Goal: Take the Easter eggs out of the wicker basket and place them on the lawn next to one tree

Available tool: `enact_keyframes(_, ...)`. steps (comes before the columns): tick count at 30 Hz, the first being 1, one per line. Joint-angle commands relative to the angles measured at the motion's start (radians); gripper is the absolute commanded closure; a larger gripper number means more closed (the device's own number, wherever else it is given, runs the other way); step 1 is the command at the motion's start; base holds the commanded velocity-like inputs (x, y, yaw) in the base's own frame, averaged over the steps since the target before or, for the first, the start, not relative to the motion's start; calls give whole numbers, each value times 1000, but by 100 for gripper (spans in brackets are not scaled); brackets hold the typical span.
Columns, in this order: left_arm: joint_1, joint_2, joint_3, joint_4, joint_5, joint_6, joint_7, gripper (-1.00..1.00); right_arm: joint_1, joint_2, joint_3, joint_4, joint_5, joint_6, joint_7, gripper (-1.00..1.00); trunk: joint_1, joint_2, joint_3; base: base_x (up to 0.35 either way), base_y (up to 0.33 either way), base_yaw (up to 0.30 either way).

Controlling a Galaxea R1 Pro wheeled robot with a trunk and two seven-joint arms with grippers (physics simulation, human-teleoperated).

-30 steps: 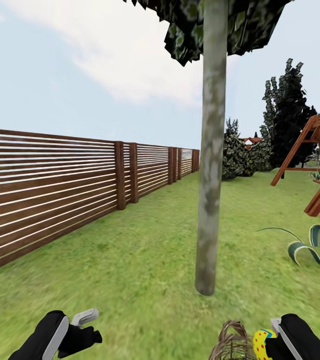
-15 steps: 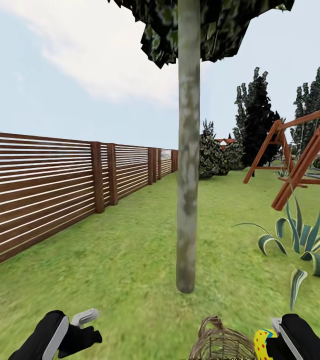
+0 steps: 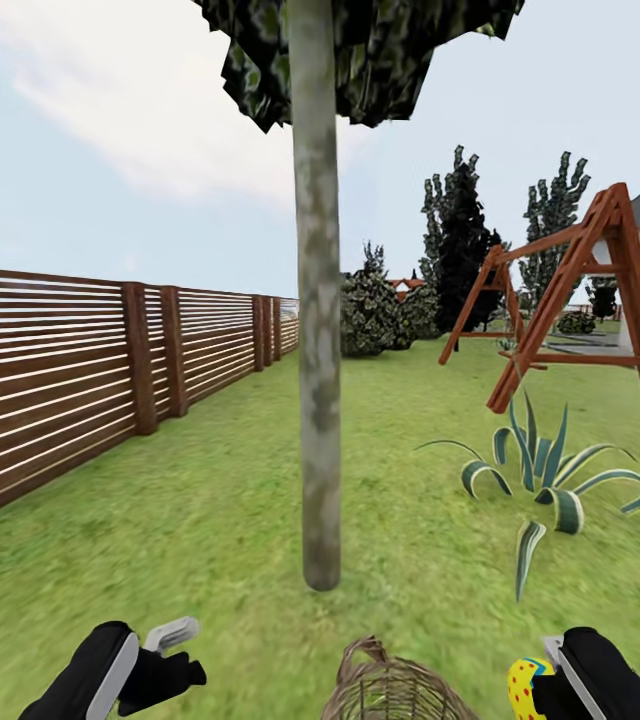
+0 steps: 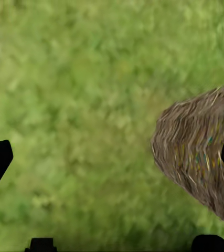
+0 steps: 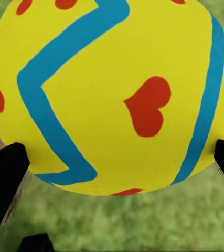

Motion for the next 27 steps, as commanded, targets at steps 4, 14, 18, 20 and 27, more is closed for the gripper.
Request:
enact_keyframes(4, -1, -1, 3, -1, -5, 6, -6, -100, -1, 0, 3, 0, 1, 3, 2, 100, 0, -1, -1, 146, -255, -49)
enact_keyframes(14, -1, -13, 3, 17, -5, 5, -7, -100, -1, 1, 5, 0, 1, 3, 2, 100, 0, -1, -1, 60, -182, -1)
enact_keyframes(18, 0, -21, 3, 20, -5, 5, -6, -100, -1, 1, 5, 0, 1, 2, 2, 100, 0, -1, -1, -318, -39, 0)
enact_keyframes(20, -1, -23, 2, 36, -6, 4, -6, -100, -1, 1, 5, 1, 1, 2, 2, 100, 0, -1, -1, -328, -126, 0)
enact_keyframes(27, -1, 20, 3, 40, -9, 5, -12, -100, -1, -2, 0, 0, -5, 2, 3, 100, 0, -1, -1, -309, -171, 0)
